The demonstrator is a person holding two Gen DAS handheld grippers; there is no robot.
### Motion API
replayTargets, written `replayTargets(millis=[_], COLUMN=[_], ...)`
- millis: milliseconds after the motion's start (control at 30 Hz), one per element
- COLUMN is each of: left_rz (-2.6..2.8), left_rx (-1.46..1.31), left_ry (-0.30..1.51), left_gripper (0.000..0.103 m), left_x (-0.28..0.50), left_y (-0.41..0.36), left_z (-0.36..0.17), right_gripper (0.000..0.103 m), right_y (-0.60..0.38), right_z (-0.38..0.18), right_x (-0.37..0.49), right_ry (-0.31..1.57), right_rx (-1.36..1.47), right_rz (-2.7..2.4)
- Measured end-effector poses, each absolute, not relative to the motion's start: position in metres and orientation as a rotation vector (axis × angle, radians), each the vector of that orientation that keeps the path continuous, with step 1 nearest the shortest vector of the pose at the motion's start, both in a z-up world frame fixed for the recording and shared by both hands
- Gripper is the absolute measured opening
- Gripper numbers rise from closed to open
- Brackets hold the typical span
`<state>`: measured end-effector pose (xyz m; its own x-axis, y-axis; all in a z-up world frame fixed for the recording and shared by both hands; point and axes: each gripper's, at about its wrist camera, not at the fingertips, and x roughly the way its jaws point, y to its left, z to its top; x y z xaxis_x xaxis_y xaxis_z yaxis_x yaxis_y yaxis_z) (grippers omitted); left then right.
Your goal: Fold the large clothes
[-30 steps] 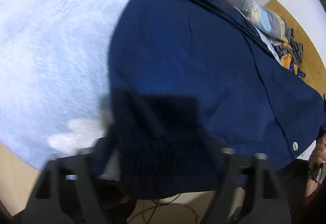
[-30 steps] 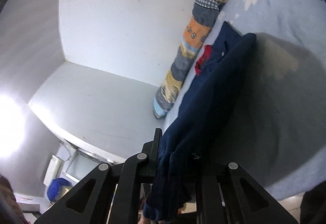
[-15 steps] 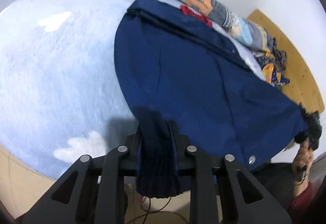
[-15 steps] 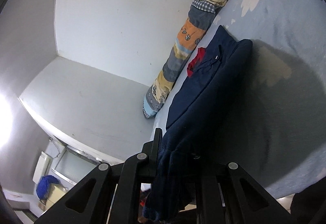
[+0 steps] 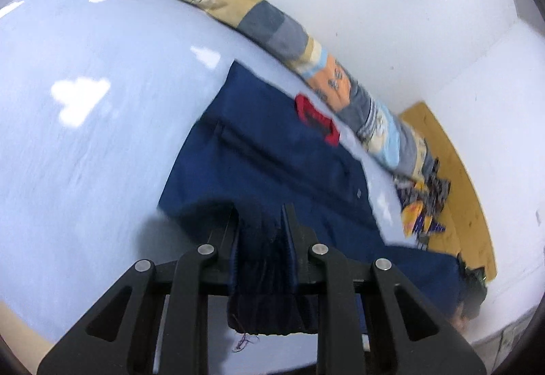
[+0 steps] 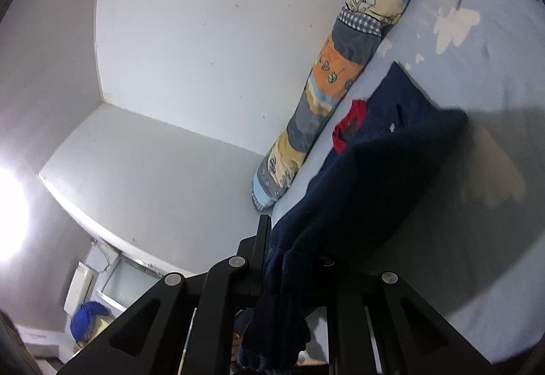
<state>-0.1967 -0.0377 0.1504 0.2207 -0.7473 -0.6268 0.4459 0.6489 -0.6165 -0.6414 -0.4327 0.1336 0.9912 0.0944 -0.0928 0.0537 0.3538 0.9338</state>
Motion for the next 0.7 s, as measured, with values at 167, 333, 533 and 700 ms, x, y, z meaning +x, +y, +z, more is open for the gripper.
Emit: replayTargets(millis=[167,333,533,700], left_rz=[-0.844,-0.816,-0.677,-0.650], left_rx=[-0.351,-0.278,-0.116,-0.282], left_ry=[1.063,1.082,1.166,1.260], left_gripper=[0.019,0.019,0.023,0.028], left_x=[-0.140,-0.061,0.020,0.058], left_y=[-0.086,-0.170,-0.265,-0.265], left_z=[0.161,0.148,0.090,0.061], right_gripper=[0.012,0.012,0.024,0.048], right_y=[-0.476,-0.541,-0.609,-0.653], right_z=[0.145,0.128,0.069,0.015], right_x=[-0.586,-0.494,-0.388,-0.367], right_ry=[0.140,0.188,0.267,0.268], right_rx=[1.217,1.225,1.301,1.460], right_rz=[-0.002,-0.064,-0.220,-0.319])
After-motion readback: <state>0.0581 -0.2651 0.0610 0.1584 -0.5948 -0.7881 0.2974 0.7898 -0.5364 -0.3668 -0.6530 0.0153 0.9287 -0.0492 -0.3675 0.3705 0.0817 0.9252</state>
